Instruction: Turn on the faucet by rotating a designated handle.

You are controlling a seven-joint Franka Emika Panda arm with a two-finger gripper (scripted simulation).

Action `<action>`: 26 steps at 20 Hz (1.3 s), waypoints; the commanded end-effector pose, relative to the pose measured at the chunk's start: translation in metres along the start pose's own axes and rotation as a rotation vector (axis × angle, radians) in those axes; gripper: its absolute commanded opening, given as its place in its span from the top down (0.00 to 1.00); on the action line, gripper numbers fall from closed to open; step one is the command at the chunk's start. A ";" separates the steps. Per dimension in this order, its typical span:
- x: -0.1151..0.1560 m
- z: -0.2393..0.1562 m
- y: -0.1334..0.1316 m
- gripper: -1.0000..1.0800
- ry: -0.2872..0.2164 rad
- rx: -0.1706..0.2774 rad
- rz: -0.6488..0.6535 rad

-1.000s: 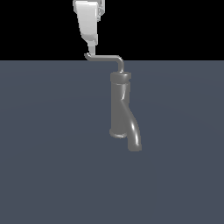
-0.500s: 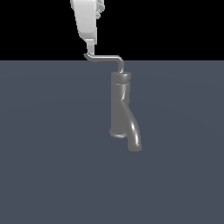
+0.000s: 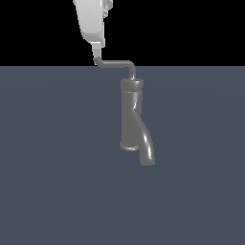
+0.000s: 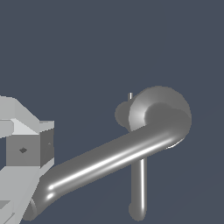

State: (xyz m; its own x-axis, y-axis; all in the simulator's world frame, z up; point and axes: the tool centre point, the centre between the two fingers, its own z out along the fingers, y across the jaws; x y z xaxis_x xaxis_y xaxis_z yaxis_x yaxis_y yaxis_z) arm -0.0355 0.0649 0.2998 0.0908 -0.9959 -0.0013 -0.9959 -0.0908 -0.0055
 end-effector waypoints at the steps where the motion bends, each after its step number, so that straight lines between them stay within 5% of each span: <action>1: 0.001 0.000 0.010 1.00 0.001 -0.006 0.003; 26: 0.050 -0.001 0.074 1.00 0.001 -0.005 0.003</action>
State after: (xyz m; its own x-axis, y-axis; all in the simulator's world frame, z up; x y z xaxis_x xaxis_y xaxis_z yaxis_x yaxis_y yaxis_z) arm -0.0981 0.0203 0.2998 0.1024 -0.9947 0.0001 -0.9947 -0.1024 -0.0045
